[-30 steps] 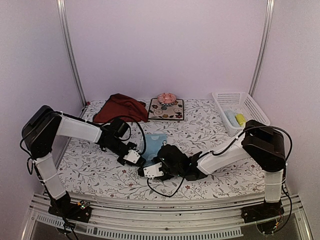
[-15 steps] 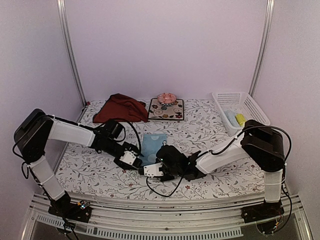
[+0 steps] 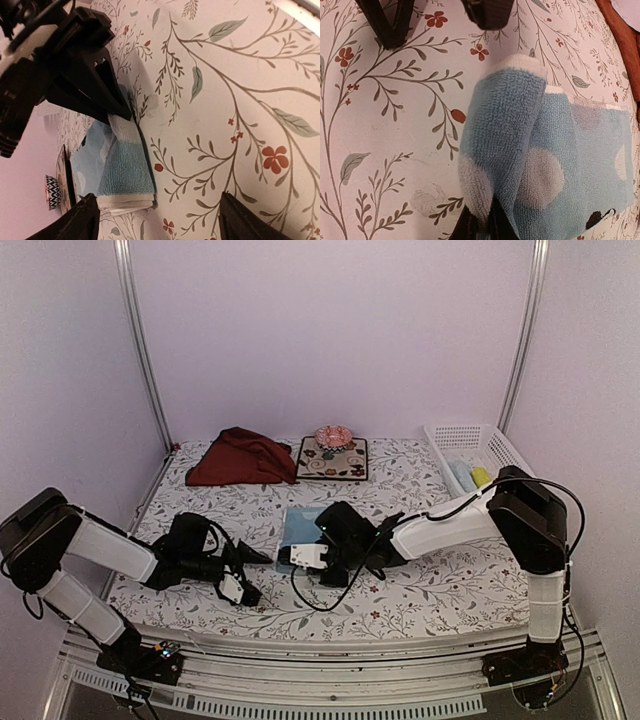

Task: Roll the towels
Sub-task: Roll the towel at the center of the board.

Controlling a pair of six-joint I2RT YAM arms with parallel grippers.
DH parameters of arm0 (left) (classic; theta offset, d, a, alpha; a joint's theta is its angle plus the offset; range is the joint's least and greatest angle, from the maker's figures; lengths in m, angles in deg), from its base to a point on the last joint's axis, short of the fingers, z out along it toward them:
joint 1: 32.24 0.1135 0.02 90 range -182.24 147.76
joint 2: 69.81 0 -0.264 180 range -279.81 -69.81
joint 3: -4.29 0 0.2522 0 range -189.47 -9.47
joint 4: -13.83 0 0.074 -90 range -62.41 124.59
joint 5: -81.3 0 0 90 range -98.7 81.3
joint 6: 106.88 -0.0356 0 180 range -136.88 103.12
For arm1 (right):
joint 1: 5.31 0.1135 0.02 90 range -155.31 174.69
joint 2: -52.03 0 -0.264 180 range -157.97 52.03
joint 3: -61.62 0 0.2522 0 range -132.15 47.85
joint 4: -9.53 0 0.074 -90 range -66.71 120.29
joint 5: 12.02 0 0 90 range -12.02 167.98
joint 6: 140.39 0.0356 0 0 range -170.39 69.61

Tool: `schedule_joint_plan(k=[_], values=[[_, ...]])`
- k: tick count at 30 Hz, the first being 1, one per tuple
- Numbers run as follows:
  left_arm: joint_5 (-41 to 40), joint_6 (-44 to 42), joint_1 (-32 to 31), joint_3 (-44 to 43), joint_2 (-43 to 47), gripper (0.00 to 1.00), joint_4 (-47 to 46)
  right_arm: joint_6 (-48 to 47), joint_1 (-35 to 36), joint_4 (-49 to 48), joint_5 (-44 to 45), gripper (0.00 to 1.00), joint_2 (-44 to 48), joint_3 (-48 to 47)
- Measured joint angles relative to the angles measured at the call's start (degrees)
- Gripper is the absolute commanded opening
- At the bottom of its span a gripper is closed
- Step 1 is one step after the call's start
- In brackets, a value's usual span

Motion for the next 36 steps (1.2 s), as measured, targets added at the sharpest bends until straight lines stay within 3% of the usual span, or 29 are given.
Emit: schedule_joint_plan(k=[10,26,31,36], values=[[-3.45,0.61,-1.29,1.44,-5.25,0.8,-16.28,4.39,-4.22,11.65,-11.63,0.08,-2.91,-8.83],[-12.02,3.37,-4.52,-2.49,-12.26,0.69,-20.37,9.05,-7.43,21.68,-22.77,0.1,-7.58,-17.79],[-14.47,4.31,-5.31,-3.54,-13.62,0.56,-20.87,10.08,-7.85,23.37,-25.05,0.11,-7.85,-18.97],[-16.7,4.94,-5.99,-4.7,-15.08,0.32,-19.89,10.38,-7.93,24.37,-25.81,0.11,-7.93,-19.37]])
